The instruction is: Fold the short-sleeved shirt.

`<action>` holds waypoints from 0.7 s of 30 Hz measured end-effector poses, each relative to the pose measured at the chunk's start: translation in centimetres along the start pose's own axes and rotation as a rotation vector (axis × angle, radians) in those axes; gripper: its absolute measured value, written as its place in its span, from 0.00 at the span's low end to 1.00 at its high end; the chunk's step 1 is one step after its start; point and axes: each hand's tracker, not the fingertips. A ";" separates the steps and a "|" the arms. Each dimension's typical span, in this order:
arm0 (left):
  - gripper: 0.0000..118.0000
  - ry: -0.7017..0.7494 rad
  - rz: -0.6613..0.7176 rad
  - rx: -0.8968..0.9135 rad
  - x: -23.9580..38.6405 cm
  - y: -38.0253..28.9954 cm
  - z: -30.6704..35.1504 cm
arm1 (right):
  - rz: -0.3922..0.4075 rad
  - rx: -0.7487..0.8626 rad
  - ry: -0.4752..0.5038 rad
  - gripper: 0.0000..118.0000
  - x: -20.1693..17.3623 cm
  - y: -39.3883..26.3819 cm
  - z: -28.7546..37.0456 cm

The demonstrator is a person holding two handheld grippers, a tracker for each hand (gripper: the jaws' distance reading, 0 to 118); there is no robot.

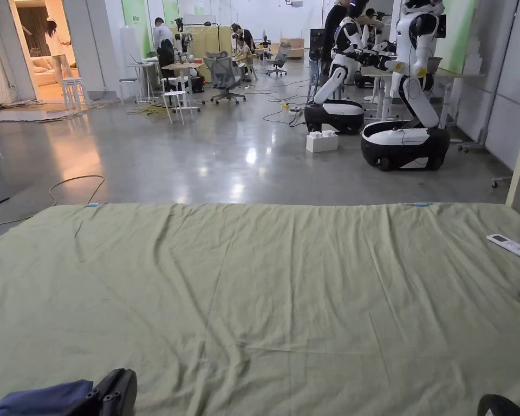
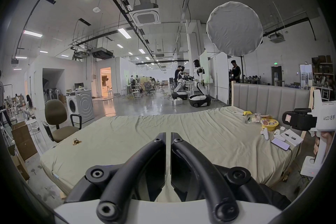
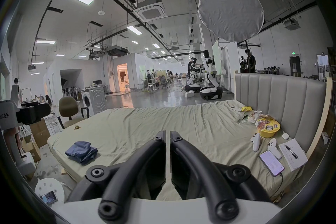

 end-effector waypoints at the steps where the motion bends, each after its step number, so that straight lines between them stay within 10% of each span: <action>1: 0.05 0.001 0.003 -0.001 0.0 0.0 0.0 | 0.000 -0.002 -0.001 0.03 0.0 0.0 0.0; 4: 0.33 0.019 0.011 0.004 -0.1 0.0 0.0 | -0.006 0.001 -0.001 0.13 0.0 0.1 0.1; 9: 0.91 0.023 0.036 0.027 -0.4 0.0 0.2 | 0.003 0.011 0.003 0.74 0.0 0.1 0.2; 13: 0.97 0.025 0.046 0.042 -0.5 0.2 0.4 | 0.007 0.017 -0.007 1.00 -0.1 0.1 0.2; 21: 1.00 0.047 0.043 0.061 -0.6 0.8 0.5 | 0.048 0.036 -0.019 1.00 -0.5 0.4 0.3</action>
